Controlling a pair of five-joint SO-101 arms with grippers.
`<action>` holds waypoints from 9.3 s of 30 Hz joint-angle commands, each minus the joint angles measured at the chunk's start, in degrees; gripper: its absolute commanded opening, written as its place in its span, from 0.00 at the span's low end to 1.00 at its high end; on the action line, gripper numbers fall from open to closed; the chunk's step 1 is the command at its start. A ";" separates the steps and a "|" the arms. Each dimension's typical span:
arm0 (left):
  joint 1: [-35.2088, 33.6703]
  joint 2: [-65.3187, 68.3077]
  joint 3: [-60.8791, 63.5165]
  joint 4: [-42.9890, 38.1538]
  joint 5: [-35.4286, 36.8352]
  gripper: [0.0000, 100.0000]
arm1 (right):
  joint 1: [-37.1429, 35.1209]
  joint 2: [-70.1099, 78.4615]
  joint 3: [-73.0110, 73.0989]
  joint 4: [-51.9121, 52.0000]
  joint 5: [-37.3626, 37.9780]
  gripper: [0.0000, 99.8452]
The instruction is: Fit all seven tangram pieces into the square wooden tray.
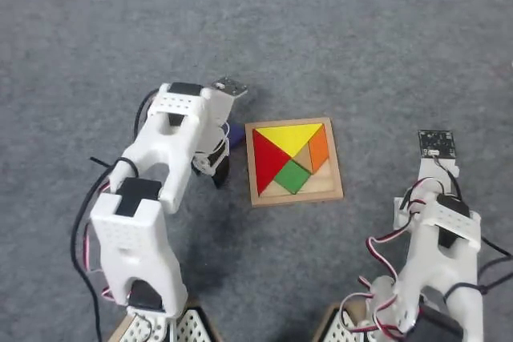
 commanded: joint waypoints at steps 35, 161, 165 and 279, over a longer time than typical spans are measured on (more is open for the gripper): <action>-4.66 8.09 -13.14 -5.54 -4.75 0.18 | -0.84 -2.33 -0.18 -1.10 -0.62 0.01; -7.30 -13.98 16.92 -19.16 -18.37 0.22 | -0.92 -1.98 0.00 -1.71 -0.62 0.01; -6.24 -13.80 14.20 -18.90 -18.46 0.22 | -0.92 -1.89 0.00 -1.71 -0.62 0.01; 15.91 -15.03 4.53 -10.99 -10.11 0.21 | -0.92 -1.89 0.00 -1.63 -0.62 0.01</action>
